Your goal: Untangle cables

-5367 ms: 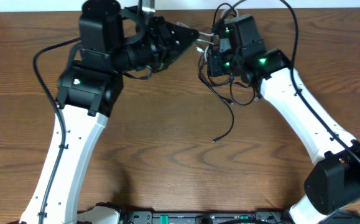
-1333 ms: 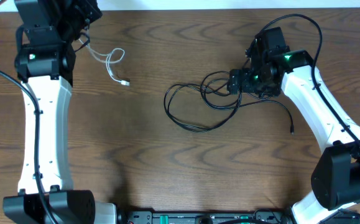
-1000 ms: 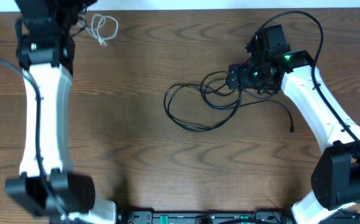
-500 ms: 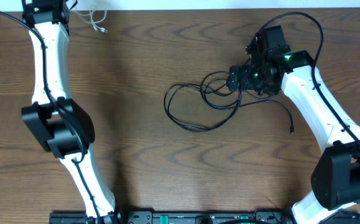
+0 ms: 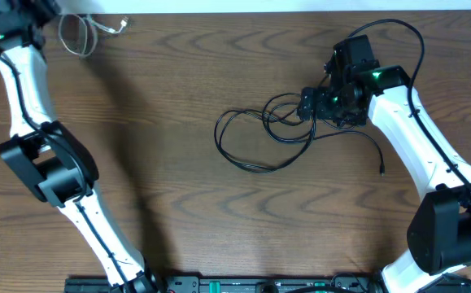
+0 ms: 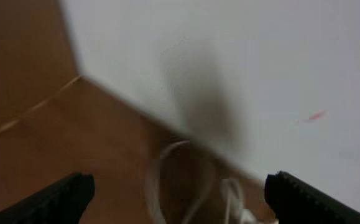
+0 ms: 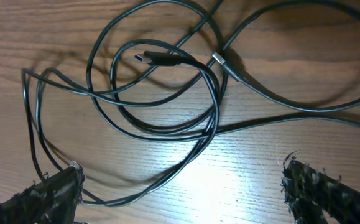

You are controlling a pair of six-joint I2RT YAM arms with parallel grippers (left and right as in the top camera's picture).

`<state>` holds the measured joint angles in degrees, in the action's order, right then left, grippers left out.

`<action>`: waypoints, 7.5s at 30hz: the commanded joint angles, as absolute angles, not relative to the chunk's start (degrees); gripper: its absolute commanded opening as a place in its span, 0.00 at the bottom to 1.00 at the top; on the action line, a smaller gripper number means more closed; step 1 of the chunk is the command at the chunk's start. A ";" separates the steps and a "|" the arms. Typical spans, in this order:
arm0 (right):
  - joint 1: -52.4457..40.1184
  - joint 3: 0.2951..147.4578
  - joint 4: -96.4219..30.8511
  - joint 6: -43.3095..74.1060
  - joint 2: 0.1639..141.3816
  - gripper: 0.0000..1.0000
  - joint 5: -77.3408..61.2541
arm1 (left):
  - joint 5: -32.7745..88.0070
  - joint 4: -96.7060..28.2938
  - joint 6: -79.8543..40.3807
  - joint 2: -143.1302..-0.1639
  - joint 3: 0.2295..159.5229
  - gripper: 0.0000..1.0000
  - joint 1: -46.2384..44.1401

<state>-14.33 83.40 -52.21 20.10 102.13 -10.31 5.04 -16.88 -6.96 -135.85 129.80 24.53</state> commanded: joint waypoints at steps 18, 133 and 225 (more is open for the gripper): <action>-14.37 83.18 -53.47 21.15 101.38 0.99 -11.75 | 21.21 -35.14 3.99 -136.79 130.87 0.71 25.47; -3.27 83.88 -62.19 17.12 98.37 0.99 -25.58 | 9.96 -66.57 -23.22 -108.99 87.26 1.00 -12.84; -3.42 83.88 -62.19 17.12 98.37 0.99 -25.58 | 12.47 -60.16 -33.63 -91.33 79.33 0.97 -17.63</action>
<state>-3.03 83.31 -62.13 18.17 99.37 -25.71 6.66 -59.96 -28.60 -90.00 82.04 -15.97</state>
